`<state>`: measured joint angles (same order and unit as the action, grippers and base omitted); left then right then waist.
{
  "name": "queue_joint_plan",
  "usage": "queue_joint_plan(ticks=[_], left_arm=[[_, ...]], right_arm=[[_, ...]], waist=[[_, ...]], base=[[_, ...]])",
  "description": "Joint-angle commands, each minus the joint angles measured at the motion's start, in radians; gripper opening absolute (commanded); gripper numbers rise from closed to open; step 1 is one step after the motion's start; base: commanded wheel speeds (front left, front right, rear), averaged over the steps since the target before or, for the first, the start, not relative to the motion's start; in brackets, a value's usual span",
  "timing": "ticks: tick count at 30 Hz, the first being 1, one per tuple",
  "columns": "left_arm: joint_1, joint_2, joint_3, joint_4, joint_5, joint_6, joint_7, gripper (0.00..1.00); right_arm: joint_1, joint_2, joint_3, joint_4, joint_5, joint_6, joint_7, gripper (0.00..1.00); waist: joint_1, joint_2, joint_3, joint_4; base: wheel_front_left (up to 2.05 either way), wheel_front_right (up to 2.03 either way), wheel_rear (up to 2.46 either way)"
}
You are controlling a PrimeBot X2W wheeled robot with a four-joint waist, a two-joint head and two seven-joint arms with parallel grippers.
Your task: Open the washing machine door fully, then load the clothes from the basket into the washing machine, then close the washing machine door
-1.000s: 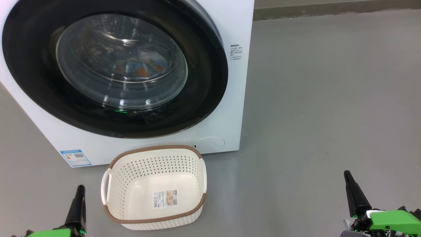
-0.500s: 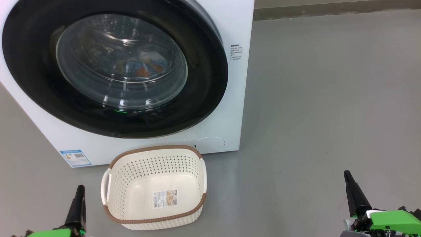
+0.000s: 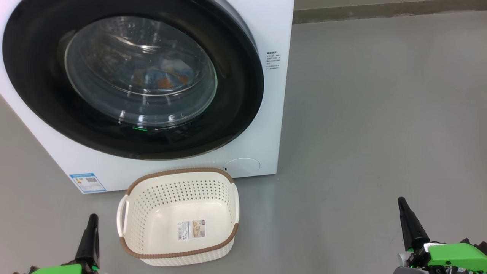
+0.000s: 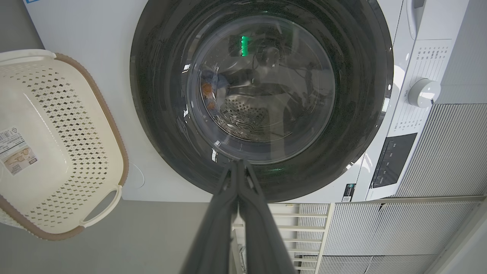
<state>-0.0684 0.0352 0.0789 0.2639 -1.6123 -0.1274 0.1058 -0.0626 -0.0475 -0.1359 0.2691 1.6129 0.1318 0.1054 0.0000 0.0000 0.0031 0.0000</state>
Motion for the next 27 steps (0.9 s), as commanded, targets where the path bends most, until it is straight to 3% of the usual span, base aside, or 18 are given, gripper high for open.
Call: queue_joint_plan(ticks=[1, 27], left_arm=[[-0.040, 0.016, 0.035, -0.019, 0.003, -0.003, 0.007, 0.00], [-0.040, 0.016, 0.035, -0.019, 0.004, -0.003, 0.008, 0.00]], right_arm=[[-0.045, -0.004, 0.023, -0.024, -0.004, -0.001, 0.007, 0.00], [-0.045, -0.004, 0.022, -0.024, -0.004, -0.001, 0.008, 0.00]], waist=[[0.0000, 0.0000, 0.000, 0.000], [0.0000, 0.0000, 0.000, 0.000]], base=[[0.00, 0.00, 0.00], [0.00, 0.00, 0.00]])
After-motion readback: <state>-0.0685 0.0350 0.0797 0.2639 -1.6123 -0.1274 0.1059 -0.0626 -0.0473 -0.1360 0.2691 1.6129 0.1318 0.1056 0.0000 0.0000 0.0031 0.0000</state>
